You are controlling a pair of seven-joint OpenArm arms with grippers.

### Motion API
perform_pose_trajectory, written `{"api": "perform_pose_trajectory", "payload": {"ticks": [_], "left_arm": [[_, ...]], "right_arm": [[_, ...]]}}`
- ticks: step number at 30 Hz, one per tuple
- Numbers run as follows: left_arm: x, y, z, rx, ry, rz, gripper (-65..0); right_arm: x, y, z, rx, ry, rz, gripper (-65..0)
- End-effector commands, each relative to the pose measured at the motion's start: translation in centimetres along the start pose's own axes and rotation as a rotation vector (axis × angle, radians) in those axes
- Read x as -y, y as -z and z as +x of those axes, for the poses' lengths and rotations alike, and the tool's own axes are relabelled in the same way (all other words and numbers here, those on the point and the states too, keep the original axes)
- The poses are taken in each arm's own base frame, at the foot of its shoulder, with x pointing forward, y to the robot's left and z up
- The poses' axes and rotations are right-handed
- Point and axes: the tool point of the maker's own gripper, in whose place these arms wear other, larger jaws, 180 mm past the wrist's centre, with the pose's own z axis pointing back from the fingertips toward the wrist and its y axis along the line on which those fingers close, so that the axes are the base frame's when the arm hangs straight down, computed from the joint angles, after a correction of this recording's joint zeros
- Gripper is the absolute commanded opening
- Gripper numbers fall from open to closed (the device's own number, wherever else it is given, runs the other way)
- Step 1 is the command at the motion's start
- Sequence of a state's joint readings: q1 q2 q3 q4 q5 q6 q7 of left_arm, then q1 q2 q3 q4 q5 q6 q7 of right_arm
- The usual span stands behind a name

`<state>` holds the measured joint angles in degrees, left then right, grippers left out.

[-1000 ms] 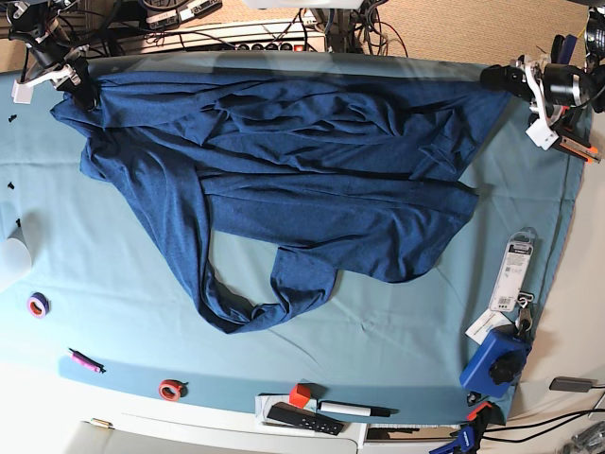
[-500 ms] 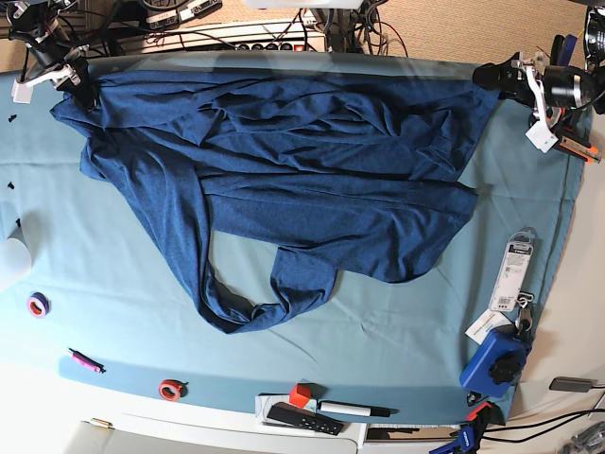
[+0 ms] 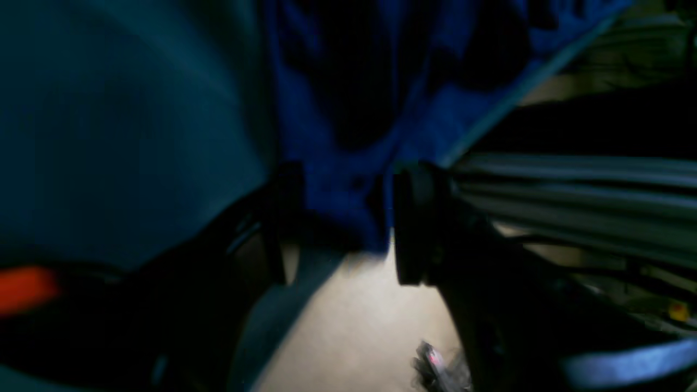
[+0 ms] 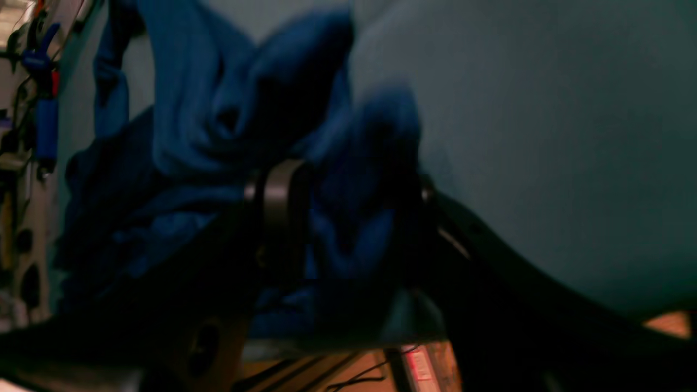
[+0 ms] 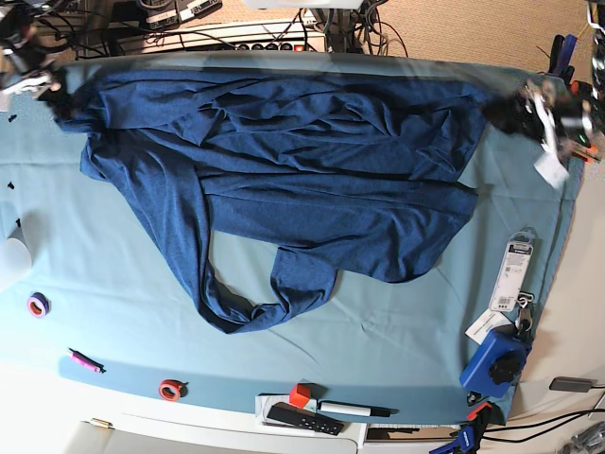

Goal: Layout the t-shirt on the table in an organized manner, then fold the t-shirt properly
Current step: 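Pull the held edge taut with both grippers, then release it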

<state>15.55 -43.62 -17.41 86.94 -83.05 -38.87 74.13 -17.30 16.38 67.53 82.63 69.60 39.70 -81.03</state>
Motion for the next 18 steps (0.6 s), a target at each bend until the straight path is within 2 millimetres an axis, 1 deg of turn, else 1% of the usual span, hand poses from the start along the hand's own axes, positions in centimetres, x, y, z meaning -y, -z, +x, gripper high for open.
{"api": "perform_pose_trajectory", "payload": {"ticks": [1, 5, 6, 9, 11, 12, 13, 15, 17, 18], "left_arm": [[-0.4, -1.4, 2.0, 0.046, 0.036, 0.023, -37.3], [-1.5, -4.1, 5.2, 0.154, 0.070, 0.087, -37.3], [-1.7, -4.8, 6.0, 0.183, 0.077, 0.102, -37.3], [-2.3, -7.1, 8.0, 0.263, 0.097, 0.150, -37.3], [-2.5, -8.3, 9.0, 0.304, 0.109, 0.176, -37.3], [-2.6, -8.9, 9.5, 0.327, 0.114, 0.186, -37.3], [-2.6, -9.5, 10.0, 0.353, 0.117, 0.191, -37.3], [-2.7, -10.4, 10.5, 0.392, 0.120, 0.205, -37.3], [-2.8, -10.8, 10.8, 0.406, 0.122, 0.213, -37.3], [-2.8, -10.9, 10.8, 0.409, 0.124, 0.214, -37.3]], "right_arm": [[-0.1, -1.0, 2.5, 0.058, -0.047, -0.003, -39.0], [0.9, -2.7, 4.7, 0.111, -0.070, -0.044, -39.0], [0.8, -3.2, 5.5, 0.140, -0.074, -0.044, -39.0], [-0.2, -4.6, 9.3, 0.290, -0.093, -0.012, -39.0], [-1.7, -5.1, 12.3, 0.401, -0.116, 0.032, -39.0], [-2.6, -5.1, 13.6, 0.437, -0.136, 0.054, -39.0], [-3.5, -4.8, 14.9, 0.463, -0.155, 0.078, -39.0], [-5.3, -3.2, 16.7, 0.467, -0.193, 0.119, -39.0], [-7.2, -0.5, 17.5, 0.418, -0.236, 0.140, -39.0], [-8.1, 1.2, 17.5, 0.376, -0.262, 0.143, -39.0]]}}
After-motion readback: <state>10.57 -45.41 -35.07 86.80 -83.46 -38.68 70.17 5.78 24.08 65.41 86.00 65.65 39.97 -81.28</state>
